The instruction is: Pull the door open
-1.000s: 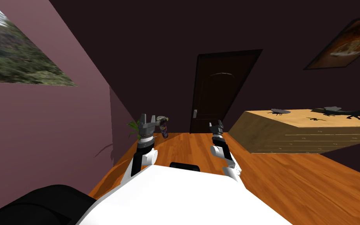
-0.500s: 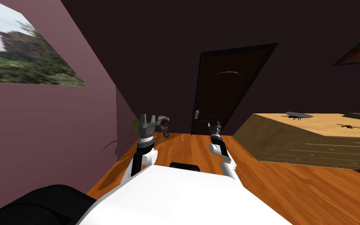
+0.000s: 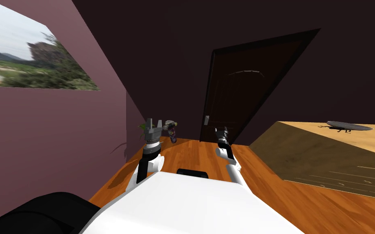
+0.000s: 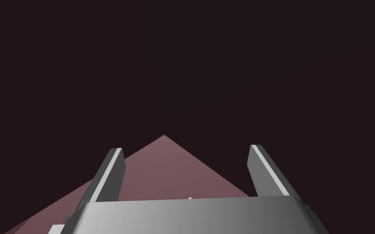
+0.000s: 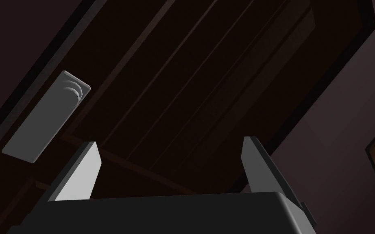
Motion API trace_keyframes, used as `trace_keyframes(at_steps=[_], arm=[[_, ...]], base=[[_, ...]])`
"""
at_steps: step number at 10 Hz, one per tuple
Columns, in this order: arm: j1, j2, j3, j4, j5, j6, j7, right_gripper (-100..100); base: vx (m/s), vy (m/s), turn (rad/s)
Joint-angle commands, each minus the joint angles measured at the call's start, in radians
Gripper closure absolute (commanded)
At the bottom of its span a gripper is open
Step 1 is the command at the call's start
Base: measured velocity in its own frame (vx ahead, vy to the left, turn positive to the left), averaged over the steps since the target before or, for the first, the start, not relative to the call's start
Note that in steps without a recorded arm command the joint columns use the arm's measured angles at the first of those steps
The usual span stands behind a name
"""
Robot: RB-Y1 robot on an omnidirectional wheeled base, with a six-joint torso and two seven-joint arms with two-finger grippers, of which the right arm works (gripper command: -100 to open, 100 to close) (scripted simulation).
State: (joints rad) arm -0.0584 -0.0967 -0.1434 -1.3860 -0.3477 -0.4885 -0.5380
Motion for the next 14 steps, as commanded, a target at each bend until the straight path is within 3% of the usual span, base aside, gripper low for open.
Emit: trace_keyframes(at_steps=[1, 2, 9, 10, 14], arm=[[-0.033, -0.002, -0.006, 0.05, -0.021, 0.001, -0.039, -100], [-0.033, -0.002, -0.006, 0.06, -0.021, 0.001, -0.039, -100], [-0.16, -0.002, -0.023, 0.279, -0.102, -0.021, -0.189, -100], [-0.16, -0.002, -0.023, 0.285, -0.102, -0.021, -0.189, -100], [-0.226, -0.001, -0.032, 0.402, -0.144, -0.032, -0.268, -100]], base=[[0.059, -0.093, 0.126], [0.036, -0.06, 0.051], [0.055, -0.091, 0.131], [0.032, -0.066, 0.046], [0.045, -0.075, 0.115]])
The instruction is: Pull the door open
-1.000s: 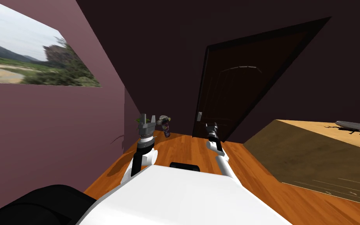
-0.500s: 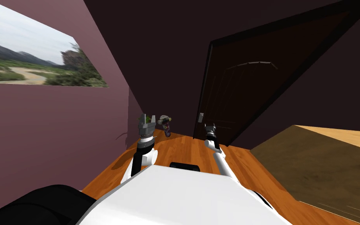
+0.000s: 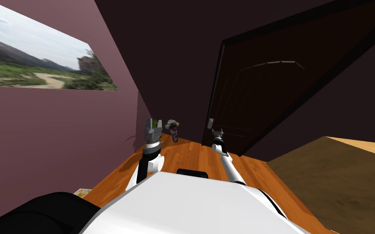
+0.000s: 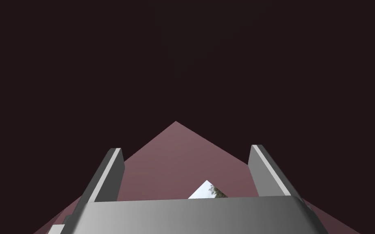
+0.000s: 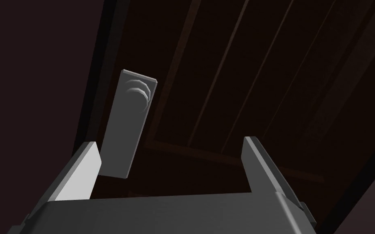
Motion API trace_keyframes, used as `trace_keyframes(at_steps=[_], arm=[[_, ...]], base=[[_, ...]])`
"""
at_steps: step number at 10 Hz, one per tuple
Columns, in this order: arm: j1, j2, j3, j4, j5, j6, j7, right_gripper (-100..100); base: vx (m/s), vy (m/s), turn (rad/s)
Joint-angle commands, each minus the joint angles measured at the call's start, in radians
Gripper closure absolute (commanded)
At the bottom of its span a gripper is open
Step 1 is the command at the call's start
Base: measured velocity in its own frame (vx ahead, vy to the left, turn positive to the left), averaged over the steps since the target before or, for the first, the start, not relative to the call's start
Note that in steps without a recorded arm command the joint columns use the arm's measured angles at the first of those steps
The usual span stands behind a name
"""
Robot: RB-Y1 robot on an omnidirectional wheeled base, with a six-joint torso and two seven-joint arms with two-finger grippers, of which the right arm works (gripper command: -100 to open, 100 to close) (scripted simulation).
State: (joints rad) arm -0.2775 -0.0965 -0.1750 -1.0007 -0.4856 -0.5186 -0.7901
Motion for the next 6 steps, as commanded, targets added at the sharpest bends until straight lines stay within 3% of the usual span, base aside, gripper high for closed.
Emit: trace_keyframes(at_steps=[1, 6], arm=[[-0.023, -0.001, -0.002, 0.044, -0.017, -0.005, -0.035, -100], [-0.094, 0.003, -0.012, 0.17, -0.062, -0.017, -0.119, -100]], base=[[0.052, -0.099, 0.118], [0.047, -0.098, 0.106]])
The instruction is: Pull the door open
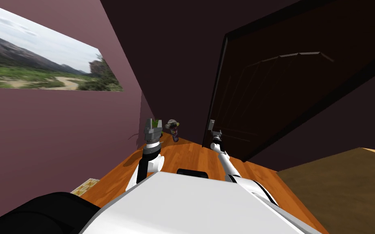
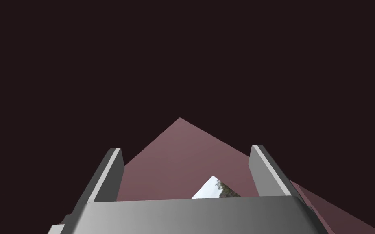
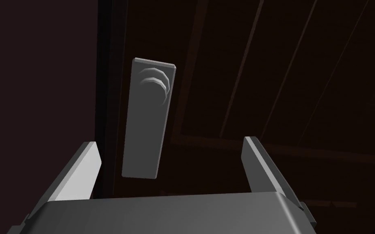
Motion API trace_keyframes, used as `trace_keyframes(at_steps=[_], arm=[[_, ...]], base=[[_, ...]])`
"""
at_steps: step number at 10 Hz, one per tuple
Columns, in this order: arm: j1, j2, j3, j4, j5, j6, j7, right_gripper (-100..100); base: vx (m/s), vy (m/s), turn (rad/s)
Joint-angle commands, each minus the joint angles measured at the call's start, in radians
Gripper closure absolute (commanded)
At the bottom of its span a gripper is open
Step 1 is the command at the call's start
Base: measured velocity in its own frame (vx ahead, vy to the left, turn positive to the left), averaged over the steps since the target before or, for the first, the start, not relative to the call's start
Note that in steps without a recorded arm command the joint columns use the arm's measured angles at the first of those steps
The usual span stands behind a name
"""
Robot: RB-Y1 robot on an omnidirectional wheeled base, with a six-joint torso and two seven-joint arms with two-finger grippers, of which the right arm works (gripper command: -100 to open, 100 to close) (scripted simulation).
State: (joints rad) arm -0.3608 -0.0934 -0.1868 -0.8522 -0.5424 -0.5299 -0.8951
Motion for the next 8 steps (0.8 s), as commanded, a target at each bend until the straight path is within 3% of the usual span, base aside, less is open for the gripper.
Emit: trace_keyframes(at_steps=[1, 5, 8], arm=[[-0.024, 0.001, -0.002, 0.045, -0.014, -0.008, -0.03, -100], [-0.078, 0.005, -0.009, 0.14, -0.048, -0.017, -0.093, -100], [-0.1, 0.007, -0.012, 0.179, -0.062, -0.021, -0.12, -100]], base=[[0.043, -0.076, 0.105], [0.033, -0.077, 0.104], [0.027, -0.064, 0.046]])
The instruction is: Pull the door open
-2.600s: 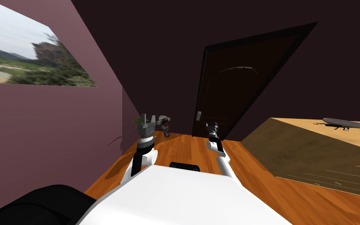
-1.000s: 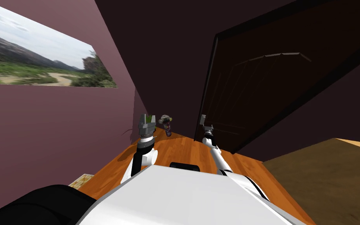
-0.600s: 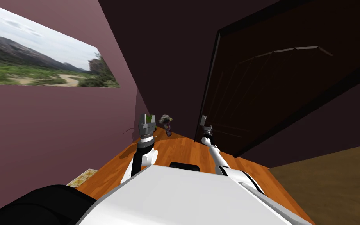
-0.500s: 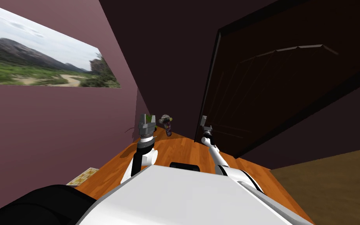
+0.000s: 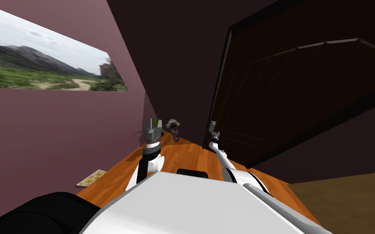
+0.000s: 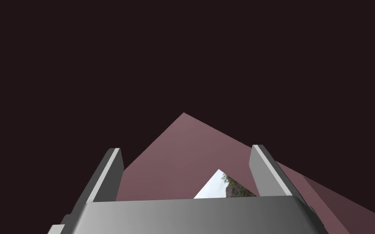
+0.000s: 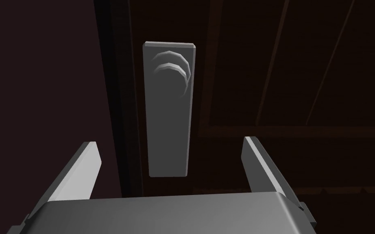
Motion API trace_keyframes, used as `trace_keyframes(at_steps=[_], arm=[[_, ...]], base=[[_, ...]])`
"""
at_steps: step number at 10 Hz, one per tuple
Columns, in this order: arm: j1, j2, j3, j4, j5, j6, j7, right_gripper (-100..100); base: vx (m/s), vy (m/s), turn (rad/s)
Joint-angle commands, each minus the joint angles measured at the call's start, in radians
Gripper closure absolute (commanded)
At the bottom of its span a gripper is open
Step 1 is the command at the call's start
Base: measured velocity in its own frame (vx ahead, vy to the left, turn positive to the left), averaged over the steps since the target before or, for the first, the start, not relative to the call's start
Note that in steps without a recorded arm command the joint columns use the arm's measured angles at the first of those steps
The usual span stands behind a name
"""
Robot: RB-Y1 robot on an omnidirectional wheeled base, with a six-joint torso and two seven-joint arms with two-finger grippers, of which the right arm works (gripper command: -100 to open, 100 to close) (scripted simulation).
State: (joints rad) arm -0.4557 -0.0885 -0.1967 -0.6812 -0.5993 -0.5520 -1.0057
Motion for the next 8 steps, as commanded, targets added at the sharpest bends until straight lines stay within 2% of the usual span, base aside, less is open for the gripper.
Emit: trace_keyframes(at_steps=[1, 2, 3, 5, 6, 7, 8], arm=[[-0.017, 0.003, -0.004, 0.03, -0.013, -0.001, -0.024, -100], [-0.029, 0.005, -0.005, 0.05, -0.02, -0.003, -0.037, -100], [-0.02, 0.003, -0.004, 0.034, -0.016, 0.0, -0.026, -100], [0.005, -0.055, -0.004, 0.034, -0.024, 0.008, -0.079, -100], [0.005, -0.055, -0.004, 0.034, -0.024, 0.008, -0.079, -100], [0.017, -0.084, -0.004, 0.034, -0.028, 0.012, -0.103, -100], [0.017, -0.084, -0.004, 0.034, -0.028, 0.012, -0.103, -100]], base=[[0.043, -0.082, 0.11], [0.05, -0.084, 0.095], [0.021, -0.038, 0.021], [0.176, 0.009, 0.148], [0.161, 0.012, 0.048], [0.132, 0.019, 0.09], [0.1, 0.004, 0.049]])
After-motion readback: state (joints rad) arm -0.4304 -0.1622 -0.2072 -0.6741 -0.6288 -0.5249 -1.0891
